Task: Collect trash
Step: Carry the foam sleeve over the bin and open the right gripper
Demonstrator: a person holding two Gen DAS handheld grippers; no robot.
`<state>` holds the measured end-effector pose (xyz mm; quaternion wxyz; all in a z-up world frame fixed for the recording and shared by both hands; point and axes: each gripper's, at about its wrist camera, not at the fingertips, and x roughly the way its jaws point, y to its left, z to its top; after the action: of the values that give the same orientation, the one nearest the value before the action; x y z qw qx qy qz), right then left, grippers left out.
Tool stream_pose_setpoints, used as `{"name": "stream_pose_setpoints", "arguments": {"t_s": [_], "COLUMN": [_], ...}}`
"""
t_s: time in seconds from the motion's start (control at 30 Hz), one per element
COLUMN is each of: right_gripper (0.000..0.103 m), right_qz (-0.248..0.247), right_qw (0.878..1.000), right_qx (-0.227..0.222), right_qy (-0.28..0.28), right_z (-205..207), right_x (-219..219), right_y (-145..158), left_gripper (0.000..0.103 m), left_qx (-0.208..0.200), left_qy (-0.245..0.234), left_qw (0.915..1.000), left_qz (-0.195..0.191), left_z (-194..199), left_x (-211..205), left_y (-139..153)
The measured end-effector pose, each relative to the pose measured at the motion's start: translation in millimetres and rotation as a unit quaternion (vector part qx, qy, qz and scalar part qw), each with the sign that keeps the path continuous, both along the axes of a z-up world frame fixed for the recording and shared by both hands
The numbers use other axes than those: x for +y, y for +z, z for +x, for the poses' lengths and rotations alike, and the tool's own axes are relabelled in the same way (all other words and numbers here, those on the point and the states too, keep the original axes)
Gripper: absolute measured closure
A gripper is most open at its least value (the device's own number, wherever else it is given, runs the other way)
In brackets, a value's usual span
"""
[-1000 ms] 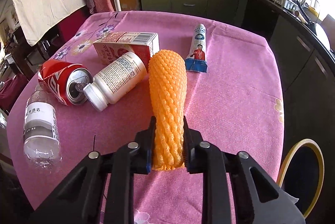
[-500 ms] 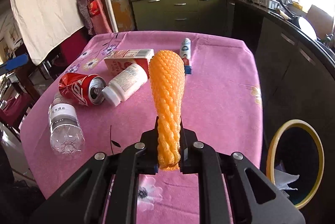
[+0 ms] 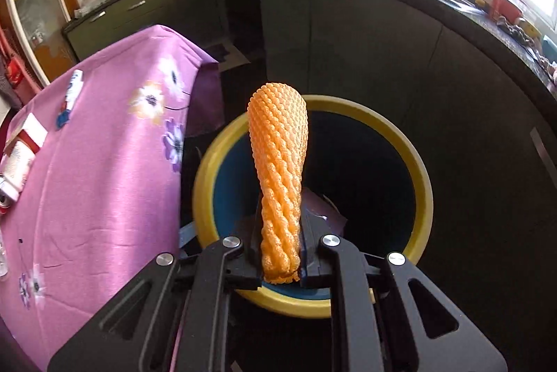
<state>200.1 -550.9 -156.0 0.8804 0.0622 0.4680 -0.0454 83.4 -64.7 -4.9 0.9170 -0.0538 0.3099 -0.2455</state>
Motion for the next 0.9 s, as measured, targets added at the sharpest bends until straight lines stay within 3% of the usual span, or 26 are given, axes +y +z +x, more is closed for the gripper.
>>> {"name": "stream_pose_setpoints", "arguments": {"t_s": [0.2, 0.27, 0.4, 0.63, 0.9], "right_gripper": [0.076, 0.061, 0.046, 0.036, 0.029], "right_qz": [0.007, 0.01, 0.011, 0.012, 0.012], "right_qw": [0.999, 0.999, 0.999, 0.998, 0.996], "right_qx": [0.028, 0.025, 0.003, -0.044, -0.093], "right_qy": [-0.027, -0.038, -0.045, -0.044, 0.008], "right_z": [15.0, 13.9, 1.6, -21.6, -52.3], "right_x": [-25.3, -30.0, -27.7, -17.7, 30.7], "right_y": [-27.6, -27.8, -13.8, 27.6, 62.9], "left_gripper": [0.006, 0.006, 0.006, 0.006, 0.006], "left_qx": [0.0, 0.001, 0.004, 0.008, 0.023], "left_qy": [-0.005, -0.007, -0.009, -0.013, -0.011], "left_qw": [1.0, 0.9999, 0.9999, 0.9998, 0.9997], "left_qz": [0.007, 0.009, 0.009, 0.009, 0.001], "left_z": [0.9, 1.3, 3.5, 5.0, 14.2], "left_x": [-5.4, -7.6, -9.5, -12.1, -4.1], "left_y": [1.3, 0.7, -0.7, -2.7, -8.6]}}
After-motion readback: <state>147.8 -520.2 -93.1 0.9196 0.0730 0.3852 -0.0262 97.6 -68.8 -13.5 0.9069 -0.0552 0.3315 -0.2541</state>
